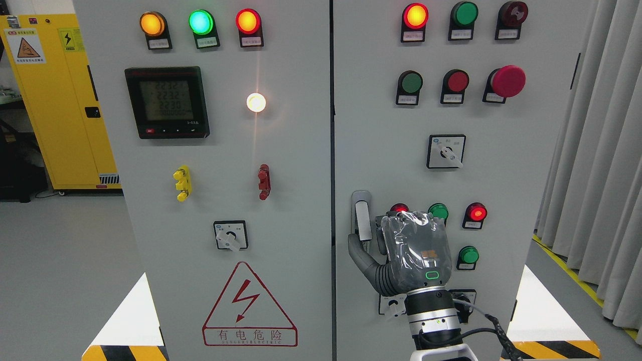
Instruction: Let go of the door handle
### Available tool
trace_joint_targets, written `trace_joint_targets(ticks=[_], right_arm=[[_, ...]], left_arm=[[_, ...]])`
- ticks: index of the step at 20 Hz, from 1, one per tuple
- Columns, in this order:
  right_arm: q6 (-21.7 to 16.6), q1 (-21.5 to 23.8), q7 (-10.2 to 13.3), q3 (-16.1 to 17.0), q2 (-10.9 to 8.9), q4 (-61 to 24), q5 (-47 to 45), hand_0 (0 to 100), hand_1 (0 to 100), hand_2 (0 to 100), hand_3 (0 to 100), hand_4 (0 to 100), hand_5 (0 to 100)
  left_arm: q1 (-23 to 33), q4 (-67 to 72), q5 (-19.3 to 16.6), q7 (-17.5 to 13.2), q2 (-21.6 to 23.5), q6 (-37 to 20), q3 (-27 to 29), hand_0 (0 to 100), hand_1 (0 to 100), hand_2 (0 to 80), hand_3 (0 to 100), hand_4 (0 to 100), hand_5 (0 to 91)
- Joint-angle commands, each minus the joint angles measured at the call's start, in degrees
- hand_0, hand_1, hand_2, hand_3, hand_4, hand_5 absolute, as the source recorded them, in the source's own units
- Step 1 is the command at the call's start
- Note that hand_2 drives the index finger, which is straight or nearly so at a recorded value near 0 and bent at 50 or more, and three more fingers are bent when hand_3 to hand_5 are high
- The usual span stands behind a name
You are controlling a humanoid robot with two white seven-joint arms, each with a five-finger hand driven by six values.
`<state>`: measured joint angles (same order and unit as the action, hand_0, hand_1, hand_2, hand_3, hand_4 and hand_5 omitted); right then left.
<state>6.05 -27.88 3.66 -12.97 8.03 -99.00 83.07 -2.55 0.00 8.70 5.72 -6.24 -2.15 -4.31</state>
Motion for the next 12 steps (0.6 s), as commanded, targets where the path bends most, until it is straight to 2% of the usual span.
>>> trace_joint_targets(ticks=[1, 12], right_arm=[[0.01, 0.10, 0.03, 0.13, -0.03, -0.05, -0.01, 56, 43, 98, 100, 100, 100], [0.01, 0.28, 0.12, 0.22, -0.12, -0.14, 0.08, 60, 45, 98, 100, 100, 100]], left_arm=[[0.00, -0.70, 0.00, -0.01, 0.00, -0.05, 0.00, 12, 56, 0.0, 0, 0, 0.0], [0.00, -0.70, 0.00, -0.01, 0.00, -0.05, 0.00, 12, 56, 0.0, 0, 0, 0.0]])
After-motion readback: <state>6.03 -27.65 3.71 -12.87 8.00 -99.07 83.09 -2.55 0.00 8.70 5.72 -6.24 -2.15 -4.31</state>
